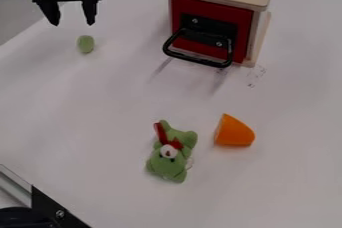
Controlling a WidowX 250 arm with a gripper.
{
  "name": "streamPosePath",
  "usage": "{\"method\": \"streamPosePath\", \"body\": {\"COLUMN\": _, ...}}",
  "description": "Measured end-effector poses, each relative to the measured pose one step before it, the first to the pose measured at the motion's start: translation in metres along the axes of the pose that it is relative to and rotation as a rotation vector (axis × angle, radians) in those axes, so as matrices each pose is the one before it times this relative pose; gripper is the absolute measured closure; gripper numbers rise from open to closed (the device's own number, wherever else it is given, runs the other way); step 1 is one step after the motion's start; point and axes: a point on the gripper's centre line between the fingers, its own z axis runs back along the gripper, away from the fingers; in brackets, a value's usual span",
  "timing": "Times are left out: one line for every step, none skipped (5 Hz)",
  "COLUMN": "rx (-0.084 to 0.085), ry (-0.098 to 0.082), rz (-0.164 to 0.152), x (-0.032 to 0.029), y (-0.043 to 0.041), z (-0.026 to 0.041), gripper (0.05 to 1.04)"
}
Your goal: Move the green bear to the left side of the table
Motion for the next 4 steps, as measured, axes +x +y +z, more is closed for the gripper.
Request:
{"method": "streamPosePath", "body": {"rx": -0.0031, "ry": 0.0444, "rz": 0.0007, "x": -0.00740, "y": -0.00029, "z": -0.01422, "gripper": 0.083}}
{"method": "streamPosePath", "body": {"rx": -0.0032, "ry": 0.0434, "rz": -0.0494, "x": -0.01956, "y": -0.01444, "z": -0.00314, "gripper": 0.084}}
{"method": "streamPosePath", "body": {"rx": -0.0400, "ry": -0.0599, "rz": -0.0802, "x": -0.02414, "y": -0.01884, "z": 0.02918, "gripper": 0.084}}
{"method": "streamPosePath", "body": {"rx": -0.0377, "ry": -0.0404, "rz": -0.0817, "x": -0.02505, "y": -0.01059, "z": 0.02739, "gripper": 0.084}}
